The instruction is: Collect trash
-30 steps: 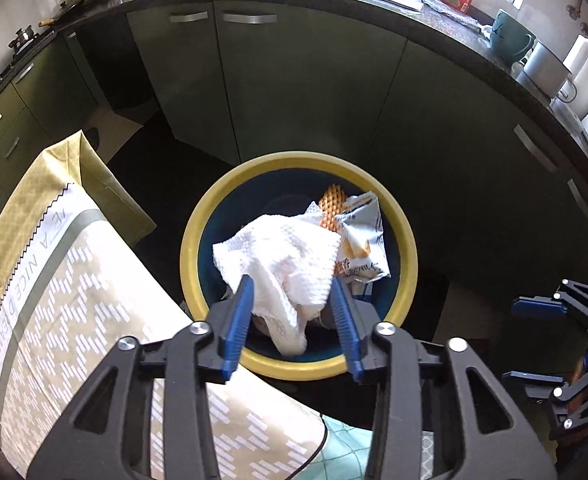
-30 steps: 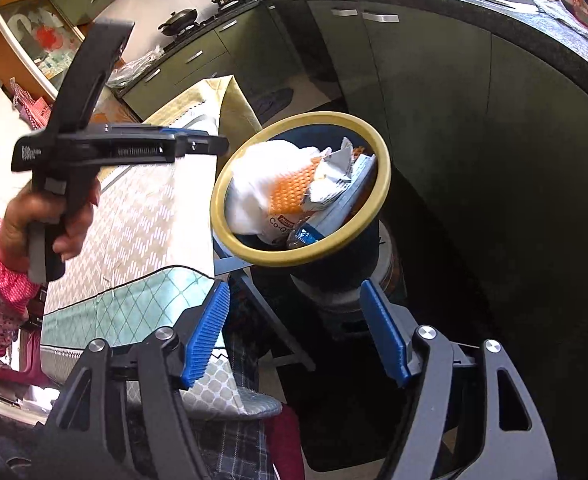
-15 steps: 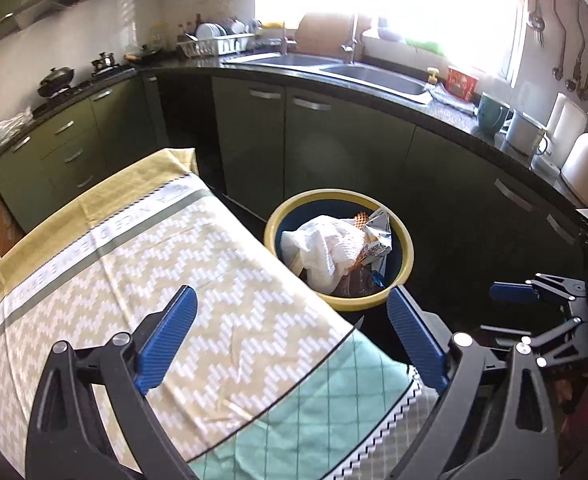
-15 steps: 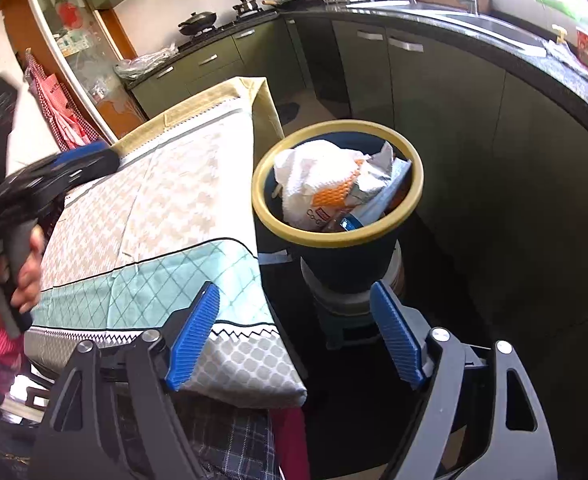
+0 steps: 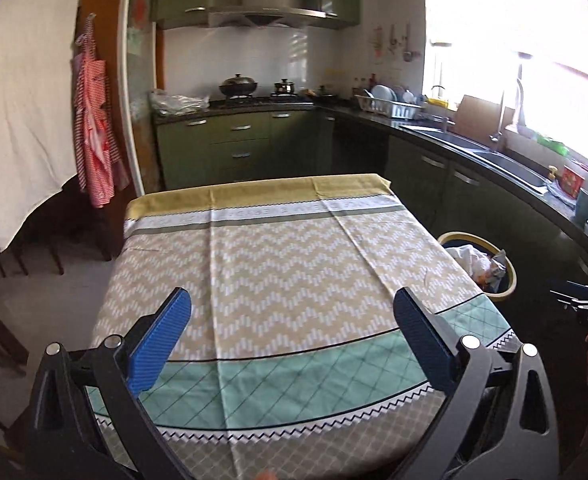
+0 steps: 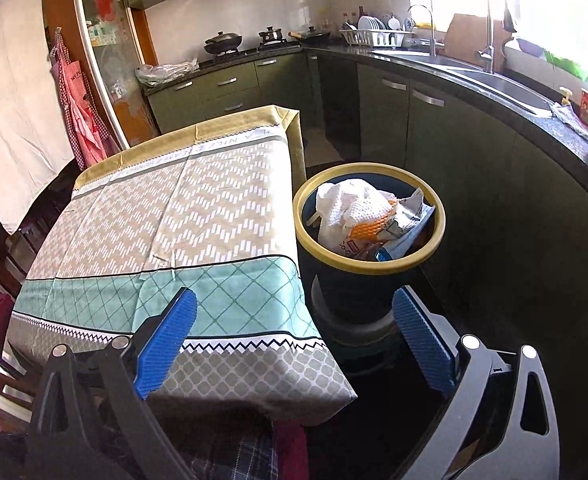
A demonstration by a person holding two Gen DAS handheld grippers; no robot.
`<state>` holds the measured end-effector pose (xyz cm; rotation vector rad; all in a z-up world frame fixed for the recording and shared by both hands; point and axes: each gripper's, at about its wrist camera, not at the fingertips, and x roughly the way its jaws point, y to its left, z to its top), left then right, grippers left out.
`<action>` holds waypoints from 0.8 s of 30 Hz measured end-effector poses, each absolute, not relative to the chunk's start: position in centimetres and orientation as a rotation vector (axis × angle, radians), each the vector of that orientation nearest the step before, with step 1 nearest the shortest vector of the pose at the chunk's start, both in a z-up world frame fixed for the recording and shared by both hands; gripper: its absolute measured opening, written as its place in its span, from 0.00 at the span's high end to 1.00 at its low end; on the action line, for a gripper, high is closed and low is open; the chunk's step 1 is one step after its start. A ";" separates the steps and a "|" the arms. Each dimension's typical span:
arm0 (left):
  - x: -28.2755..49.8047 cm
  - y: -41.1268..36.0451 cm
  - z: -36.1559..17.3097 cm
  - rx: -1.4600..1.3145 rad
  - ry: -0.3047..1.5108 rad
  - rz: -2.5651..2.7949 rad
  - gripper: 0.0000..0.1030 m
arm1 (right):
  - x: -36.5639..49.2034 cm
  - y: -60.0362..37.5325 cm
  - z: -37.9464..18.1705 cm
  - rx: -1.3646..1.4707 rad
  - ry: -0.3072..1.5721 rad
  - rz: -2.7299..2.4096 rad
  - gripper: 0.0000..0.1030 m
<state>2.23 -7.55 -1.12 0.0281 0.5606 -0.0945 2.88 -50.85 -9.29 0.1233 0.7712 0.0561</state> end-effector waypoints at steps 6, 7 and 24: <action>-0.4 -4.0 -1.4 -0.027 0.560 -0.027 0.06 | 1.2 -49.1 -8.6 0.062 0.723 0.035 0.05; -0.9 -3.9 -1.4 -0.024 0.552 -0.022 0.06 | 0.8 -49.0 -8.5 0.057 0.713 0.031 0.05; -5.3 -1.9 0.2 -0.020 0.433 0.017 0.06 | -3.7 -47.3 -5.5 0.015 0.583 0.009 0.05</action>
